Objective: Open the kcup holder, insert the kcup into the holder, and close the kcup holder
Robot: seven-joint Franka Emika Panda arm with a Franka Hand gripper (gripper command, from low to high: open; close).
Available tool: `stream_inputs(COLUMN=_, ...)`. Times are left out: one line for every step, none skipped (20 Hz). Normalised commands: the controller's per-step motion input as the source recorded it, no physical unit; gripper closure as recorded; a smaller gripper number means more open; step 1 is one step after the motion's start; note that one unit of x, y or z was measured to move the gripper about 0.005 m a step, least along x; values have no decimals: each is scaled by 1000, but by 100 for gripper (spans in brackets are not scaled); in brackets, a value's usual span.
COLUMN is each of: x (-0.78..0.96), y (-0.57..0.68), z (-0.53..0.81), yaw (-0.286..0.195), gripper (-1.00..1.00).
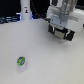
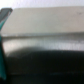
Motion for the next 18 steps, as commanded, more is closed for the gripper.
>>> stream_inputs(x=895, y=-401, z=137, yaw=-62, gripper=100)
stream_inputs(x=884, y=-416, z=124, yaw=-65, gripper=100)
stream_inputs(x=880, y=-424, z=128, yaw=-65, gripper=100)
stream_inputs(x=884, y=-436, z=131, yaw=-70, gripper=100)
stream_inputs(x=823, y=-406, z=138, yaw=-74, gripper=100)
stream_inputs(x=871, y=-447, z=143, yaw=-74, gripper=100)
stream_inputs(x=866, y=-447, z=148, yaw=-77, gripper=100)
stream_inputs(x=813, y=-433, z=112, yaw=-62, gripper=100)
stream_inputs(x=860, y=-445, z=140, yaw=-75, gripper=100)
stream_inputs(x=854, y=-437, z=145, yaw=-77, gripper=100)
stream_inputs(x=841, y=-422, z=123, yaw=-79, gripper=100)
stream_inputs(x=622, y=-193, z=103, yaw=-71, gripper=-100)
stream_inputs(x=566, y=-164, z=73, yaw=-61, gripper=-100)
stream_inputs(x=458, y=-134, z=70, yaw=-63, gripper=-100)
stream_inputs(x=339, y=-137, z=97, yaw=-64, gripper=-100)
stream_inputs(x=335, y=-184, z=192, yaw=-77, gripper=-100)
stream_inputs(x=336, y=-278, z=248, yaw=-91, gripper=-100)
stream_inputs(x=285, y=-247, z=244, yaw=-94, gripper=-100)
